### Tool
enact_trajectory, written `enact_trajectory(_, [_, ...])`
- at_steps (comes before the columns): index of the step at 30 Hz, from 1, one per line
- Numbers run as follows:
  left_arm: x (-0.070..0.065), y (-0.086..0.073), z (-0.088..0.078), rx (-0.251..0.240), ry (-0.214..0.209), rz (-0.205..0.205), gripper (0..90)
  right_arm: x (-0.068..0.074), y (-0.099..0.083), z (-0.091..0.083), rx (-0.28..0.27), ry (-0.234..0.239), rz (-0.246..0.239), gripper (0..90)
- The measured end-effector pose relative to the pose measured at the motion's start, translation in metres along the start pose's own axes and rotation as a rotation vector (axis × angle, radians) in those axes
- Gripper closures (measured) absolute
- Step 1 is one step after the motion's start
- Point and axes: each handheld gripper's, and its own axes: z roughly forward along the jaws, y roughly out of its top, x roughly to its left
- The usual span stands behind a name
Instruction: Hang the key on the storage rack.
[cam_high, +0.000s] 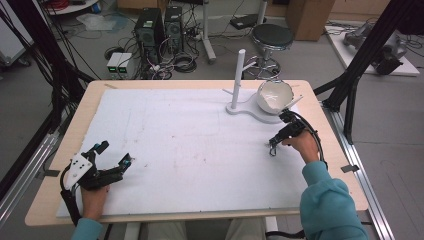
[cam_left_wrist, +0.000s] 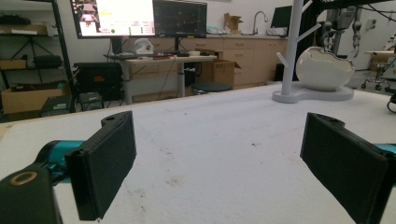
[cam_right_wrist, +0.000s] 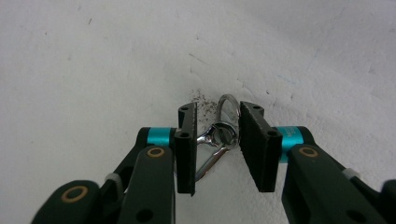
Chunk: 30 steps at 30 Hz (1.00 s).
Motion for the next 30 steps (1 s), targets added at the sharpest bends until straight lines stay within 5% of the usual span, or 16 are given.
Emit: enact_trajectory(30, [-0.0001,0.0,0.0,0.0,0.001,0.001,10.9,0.0035,0.0004,-0.0019,0.01,-0.021,-0.065,85.6])
